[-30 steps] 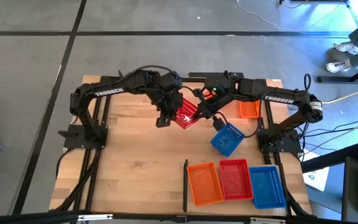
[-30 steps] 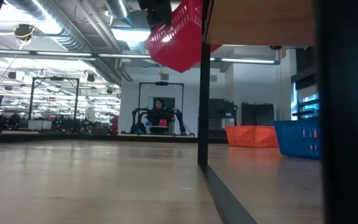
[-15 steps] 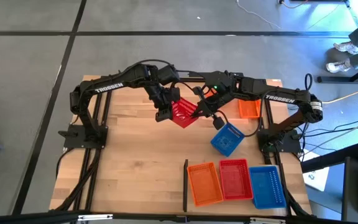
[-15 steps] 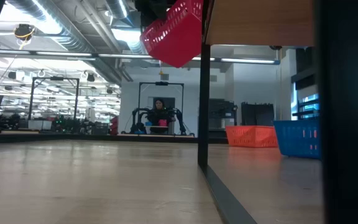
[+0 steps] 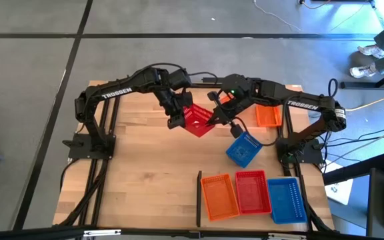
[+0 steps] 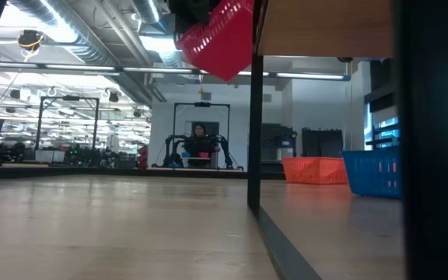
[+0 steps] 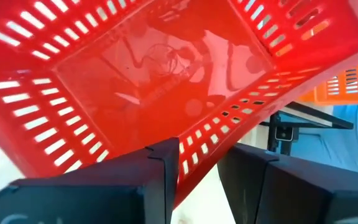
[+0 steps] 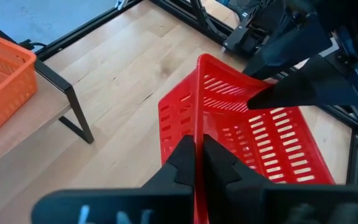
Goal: Stack baskets on shelf by color
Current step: Stack the red basket on top of the red baskets on the shelf
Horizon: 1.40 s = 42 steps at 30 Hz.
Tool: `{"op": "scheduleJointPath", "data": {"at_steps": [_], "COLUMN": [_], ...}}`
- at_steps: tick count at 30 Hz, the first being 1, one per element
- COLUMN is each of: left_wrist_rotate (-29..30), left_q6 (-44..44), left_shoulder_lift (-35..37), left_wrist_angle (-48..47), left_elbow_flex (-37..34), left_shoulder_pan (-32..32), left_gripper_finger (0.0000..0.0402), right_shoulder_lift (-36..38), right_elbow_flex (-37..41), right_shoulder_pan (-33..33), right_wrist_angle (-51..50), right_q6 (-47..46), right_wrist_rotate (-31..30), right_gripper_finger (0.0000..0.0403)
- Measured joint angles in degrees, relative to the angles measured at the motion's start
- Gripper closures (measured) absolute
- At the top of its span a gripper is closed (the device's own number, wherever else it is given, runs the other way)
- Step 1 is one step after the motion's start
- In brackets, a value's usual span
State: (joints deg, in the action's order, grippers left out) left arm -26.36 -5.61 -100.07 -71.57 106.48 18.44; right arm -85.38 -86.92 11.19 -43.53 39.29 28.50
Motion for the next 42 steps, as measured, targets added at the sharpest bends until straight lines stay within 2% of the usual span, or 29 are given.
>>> {"op": "scheduleJointPath", "data": {"at_steps": [6,11,15,19,24,28,33,35,38,42], "left_wrist_rotate": [3.02,0.02,1.78,7.82,16.84,20.90,25.81,28.39,32.64,36.16], "left_q6": [0.44,6.15,10.68,16.36,16.84,18.96,16.25,15.15,13.65,11.54], "left_shoulder_lift": [-0.04,0.36,0.36,0.44,0.52,0.55,0.55,0.55,0.55,0.59], "left_wrist_angle": [0.00,-0.47,-1.68,-1.62,-1.39,-1.20,-1.69,-2.60,-4.22,-5.27], "left_elbow_flex": [-0.02,0.83,4.20,8.05,11.30,13.20,16.36,17.80,20.47,23.50], "left_shoulder_pan": [0.63,-0.03,-1.86,-3.77,-5.95,-7.00,-7.36,-7.36,-7.35,-7.36], "left_gripper_finger": [0.0312,0.0312,0.0312,0.0313,0.0313,0.0313,0.0313,0.0313,0.0313,0.0312], "right_shoulder_lift": [0.00,0.20,0.22,0.22,0.20,0.21,0.33,0.85,1.31,2.77], "right_elbow_flex": [-2.05,-2.70,-2.70,-2.70,-2.60,-2.60,-3.37,-4.69,-7.00,-9.70], "right_shoulder_pan": [-0.18,-0.33,-0.36,-0.36,-0.27,-0.25,-0.59,-1.29,-3.18,-6.88], "right_wrist_angle": [-4.43,-6.97,-8.48,-9.07,-9.75,-11.17,-14.08,-16.40,-22.45,-26.12], "right_q6": [0.00,0.09,0.15,0.13,-0.31,-0.30,-3.33,-4.60,-6.31,-11.41], "right_wrist_rotate": [-1.04,-2.57,-2.61,-2.94,-4.24,-5.08,-8.51,-11.83,-16.01,-17.54], "right_gripper_finger": [0.0400,0.0400,0.0400,0.0400,0.0400,0.0400,0.0400,0.0400,0.0401,0.0401]}}
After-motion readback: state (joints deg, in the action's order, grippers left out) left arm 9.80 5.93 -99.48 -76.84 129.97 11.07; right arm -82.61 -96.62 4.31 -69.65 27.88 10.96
